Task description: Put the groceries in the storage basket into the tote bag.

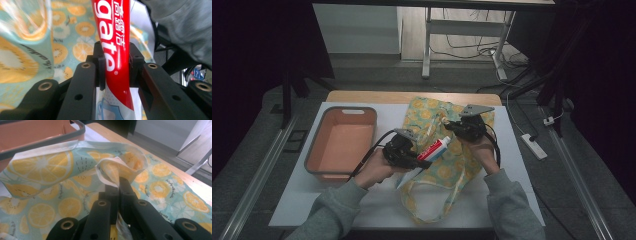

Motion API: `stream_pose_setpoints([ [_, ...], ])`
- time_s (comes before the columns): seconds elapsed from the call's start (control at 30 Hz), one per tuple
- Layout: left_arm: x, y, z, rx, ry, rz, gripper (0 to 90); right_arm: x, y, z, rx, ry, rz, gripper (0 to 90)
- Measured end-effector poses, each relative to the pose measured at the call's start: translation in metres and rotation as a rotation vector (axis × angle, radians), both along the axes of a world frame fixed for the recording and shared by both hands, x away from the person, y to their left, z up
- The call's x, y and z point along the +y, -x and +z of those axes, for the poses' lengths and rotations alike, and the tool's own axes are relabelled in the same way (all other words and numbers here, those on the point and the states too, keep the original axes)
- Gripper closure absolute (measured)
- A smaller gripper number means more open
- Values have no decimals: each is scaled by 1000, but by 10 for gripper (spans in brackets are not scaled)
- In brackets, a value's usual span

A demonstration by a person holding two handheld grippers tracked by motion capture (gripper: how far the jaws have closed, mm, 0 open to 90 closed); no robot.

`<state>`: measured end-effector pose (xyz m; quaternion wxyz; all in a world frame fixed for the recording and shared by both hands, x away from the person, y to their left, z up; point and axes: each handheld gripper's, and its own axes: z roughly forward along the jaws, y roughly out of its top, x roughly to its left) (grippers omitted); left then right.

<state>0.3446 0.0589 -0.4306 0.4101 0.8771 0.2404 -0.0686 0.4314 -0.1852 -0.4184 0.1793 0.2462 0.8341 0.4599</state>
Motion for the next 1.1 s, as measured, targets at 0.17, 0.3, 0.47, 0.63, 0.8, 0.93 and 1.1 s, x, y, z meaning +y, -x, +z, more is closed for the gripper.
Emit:
stream_pose_setpoints([
  [0.17,-14,-3,-12,-2,-60,15,739,0,3,7,-15,-30,9,881],
  [0.3,-21,-7,-20,-2,-105,33,738,1,7,11,-28,-38,14,881],
  [0.47,-26,-15,-30,21,-118,57,739,5,10,12,-34,-36,27,881],
  [0.63,-30,-23,-37,25,-125,87,738,10,13,14,-43,-39,40,881],
  [0.8,-36,-28,-39,15,-123,113,737,10,15,15,-44,-43,43,881],
  [0.93,-45,-30,-38,2,-122,127,737,10,15,16,-43,-52,46,881],
  [1.1,-69,-31,-37,-53,-156,136,736,8,15,18,-42,-67,46,881],
])
